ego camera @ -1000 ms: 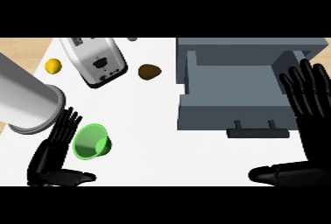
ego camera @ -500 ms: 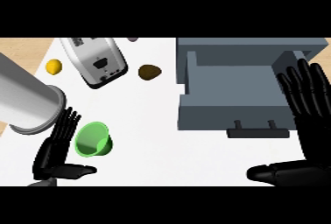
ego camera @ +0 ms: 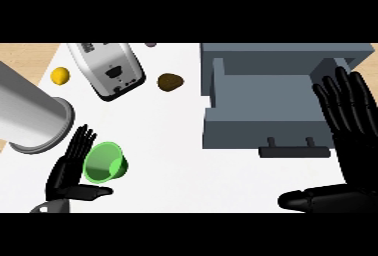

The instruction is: Pick up the cup, place it into the drawer and close the drawer

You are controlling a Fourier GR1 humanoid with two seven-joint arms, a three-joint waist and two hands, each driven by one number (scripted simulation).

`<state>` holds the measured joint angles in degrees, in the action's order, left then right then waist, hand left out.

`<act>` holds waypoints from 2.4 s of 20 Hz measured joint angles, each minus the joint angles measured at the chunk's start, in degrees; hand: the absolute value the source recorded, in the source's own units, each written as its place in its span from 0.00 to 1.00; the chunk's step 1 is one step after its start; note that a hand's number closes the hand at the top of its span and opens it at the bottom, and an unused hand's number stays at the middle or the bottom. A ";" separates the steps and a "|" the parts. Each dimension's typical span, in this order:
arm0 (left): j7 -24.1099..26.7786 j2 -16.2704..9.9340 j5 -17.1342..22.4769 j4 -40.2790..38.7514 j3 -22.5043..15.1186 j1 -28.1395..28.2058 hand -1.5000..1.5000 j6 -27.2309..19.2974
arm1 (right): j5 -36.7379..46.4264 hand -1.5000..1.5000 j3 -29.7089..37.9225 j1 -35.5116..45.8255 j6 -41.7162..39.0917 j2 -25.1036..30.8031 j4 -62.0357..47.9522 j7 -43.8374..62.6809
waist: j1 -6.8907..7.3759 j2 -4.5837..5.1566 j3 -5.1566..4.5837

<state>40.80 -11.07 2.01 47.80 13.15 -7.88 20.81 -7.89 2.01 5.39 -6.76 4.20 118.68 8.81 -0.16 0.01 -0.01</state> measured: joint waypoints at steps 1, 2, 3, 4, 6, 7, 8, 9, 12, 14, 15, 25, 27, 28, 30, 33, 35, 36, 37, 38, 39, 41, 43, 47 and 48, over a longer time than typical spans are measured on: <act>1.34 0.26 -0.62 -1.78 -0.26 -0.51 0.00 -0.45 | -0.14 0.00 -0.14 -1.03 -0.33 0.03 0.96 -0.02 | -0.05 0.01 0.00; 1.65 0.53 -0.90 -2.46 -0.57 -0.77 0.00 -0.79 | -0.56 0.00 0.21 -0.68 -0.24 0.37 1.76 1.23 | -0.04 0.01 0.00; 1.80 0.51 -0.89 -3.43 -0.62 -1.49 0.00 -0.90 | -0.26 0.00 0.07 -0.96 -0.01 0.21 2.17 1.36 | -0.04 0.00 -0.01; 2.36 0.67 -1.13 -4.63 -0.74 -2.25 0.00 -1.14 | 0.78 0.00 -0.51 -0.89 0.09 -0.35 0.53 -0.22 | -0.03 -0.01 -0.01; 4.55 0.03 -1.60 -7.63 -0.78 -2.92 0.00 -1.09 | 0.56 0.00 -0.40 -1.10 -0.49 -0.29 -0.18 -1.08 | -0.03 0.03 -0.01; 4.91 -0.13 -1.64 -8.11 -0.99 -2.81 0.00 -0.91 | 0.85 0.00 -0.67 -0.83 -0.18 -0.50 -0.15 -0.85 | -0.01 0.02 0.00; 5.49 0.08 -1.77 -9.59 -1.04 -3.74 0.00 -1.28 | 0.81 0.00 -0.73 -0.52 -0.08 -0.61 -0.36 -0.80 | -0.03 0.02 -0.01; 6.20 0.06 -1.87 -11.60 -0.89 -4.93 0.00 -1.55 | 1.18 0.00 -1.28 -0.81 0.31 -0.92 0.53 -0.30 | -0.09 0.04 -0.01; 6.45 -0.05 -1.34 -11.99 -1.16 -4.98 0.00 -1.19 | 0.17 0.00 -0.09 0.34 -0.02 -0.14 0.19 0.49 | -0.03 0.02 -0.02; 5.83 0.26 -0.79 -12.09 -1.30 -5.44 0.00 -0.96 | -0.82 0.00 0.63 0.22 -0.52 0.30 0.58 0.76 | -0.02 0.01 -0.02; 5.96 -0.15 -0.54 -12.98 -1.15 -5.76 0.00 -0.52 | -1.31 0.00 1.20 0.43 -0.83 0.71 0.60 0.85 | -0.03 0.01 -0.01; 6.90 0.44 1.16 -20.32 -1.23 -10.10 0.00 2.70 | -0.74 0.00 0.43 0.92 -0.25 0.35 0.86 1.75 | -0.26 0.07 -0.05; 6.89 0.84 1.47 -20.95 -1.59 -10.34 0.00 3.84 | 0.02 0.00 -0.54 0.48 0.19 -0.29 1.17 1.83 | -0.28 0.08 -0.05; 6.43 0.58 1.98 -21.27 -1.41 -10.95 0.00 4.61 | 0.04 0.00 -0.56 0.68 0.13 -0.29 0.83 1.71 | -0.27 0.09 -0.07; 6.79 0.40 2.38 -21.51 -1.57 -10.56 1.00 5.69 | -0.30 0.00 -0.26 1.22 0.40 -0.11 1.43 2.64 | -0.25 0.09 -0.06; 7.01 1.30 2.67 -20.95 -2.48 -10.05 1.00 6.76 | -1.32 0.00 0.90 1.20 -0.05 0.63 1.48 3.00 | -0.24 0.08 -0.06; 7.40 1.14 3.08 -21.47 -2.37 -11.13 1.00 7.10 | -2.00 0.00 1.51 1.15 -0.54 1.17 1.57 3.15 | -0.43 0.14 -0.08; 7.80 1.18 3.19 -21.04 -2.47 -11.16 1.00 7.02 | -1.76 0.00 1.47 1.17 -0.65 1.13 0.97 2.64 | -0.34 0.13 -0.08; 8.37 1.40 3.00 -20.24 -2.91 -10.53 1.00 6.74 | -1.86 0.00 1.75 1.40 -0.53 1.20 1.03 2.71 | -0.23 0.10 -0.06; 9.14 1.76 2.76 -20.16 -3.15 -10.58 1.00 6.09 | -1.73 0.00 1.56 1.08 -0.43 1.07 1.52 2.79 | -0.28 0.10 -0.07; 9.22 1.61 3.08 -19.53 -3.02 -10.77 1.00 5.83 | -1.55 0.00 1.39 1.01 -0.39 1.03 1.67 2.85 | -0.22 0.07 -0.06; 10.73 2.18 2.99 -19.49 -2.98 -11.24 1.00 4.22 | -1.89 0.00 1.58 0.83 -0.62 1.15 1.85 2.77 | -0.30 0.10 -0.06; 11.72 2.25 2.99 -18.52 -3.07 -11.30 1.00 3.11 | -1.11 0.00 1.15 1.43 -0.01 0.81 1.53 2.90 | -0.18 0.08 -0.06; 13.07 2.98 4.77 -16.77 -1.15 -11.35 1.00 -0.62 | -1.29 0.00 1.19 0.66 -0.33 0.84 1.97 2.63 | -0.08 0.02 -0.04; 13.40 3.48 5.28 -16.20 -0.57 -11.18 1.00 -1.98 | -1.55 0.00 1.32 0.78 -0.22 0.88 2.40 3.04 | -0.03 0.01 -0.03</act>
<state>54.20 -7.59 7.29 31.60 12.59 -19.06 18.83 -9.45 3.33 6.16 -6.98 5.08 121.08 11.85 -0.19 0.02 -0.03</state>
